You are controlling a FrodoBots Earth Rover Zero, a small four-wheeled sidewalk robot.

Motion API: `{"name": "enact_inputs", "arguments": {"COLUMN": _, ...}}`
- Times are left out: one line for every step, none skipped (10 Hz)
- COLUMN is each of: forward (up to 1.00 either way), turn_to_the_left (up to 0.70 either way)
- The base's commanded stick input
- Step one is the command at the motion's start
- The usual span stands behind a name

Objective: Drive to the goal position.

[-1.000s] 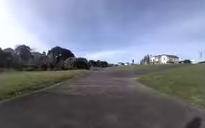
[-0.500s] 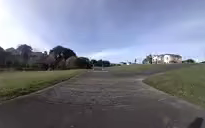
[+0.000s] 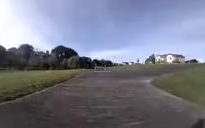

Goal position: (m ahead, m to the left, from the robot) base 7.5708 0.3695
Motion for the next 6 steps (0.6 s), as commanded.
{"name": "enact_inputs", "arguments": {"forward": 1.0, "turn_to_the_left": 0.0}}
{"name": "enact_inputs", "arguments": {"forward": 1.0, "turn_to_the_left": 0.0}}
{"name": "enact_inputs", "arguments": {"forward": 1.0, "turn_to_the_left": 0.0}}
{"name": "enact_inputs", "arguments": {"forward": 1.0, "turn_to_the_left": 0.0}}
{"name": "enact_inputs", "arguments": {"forward": 1.0, "turn_to_the_left": 0.0}}
{"name": "enact_inputs", "arguments": {"forward": 1.0, "turn_to_the_left": 0.0}}
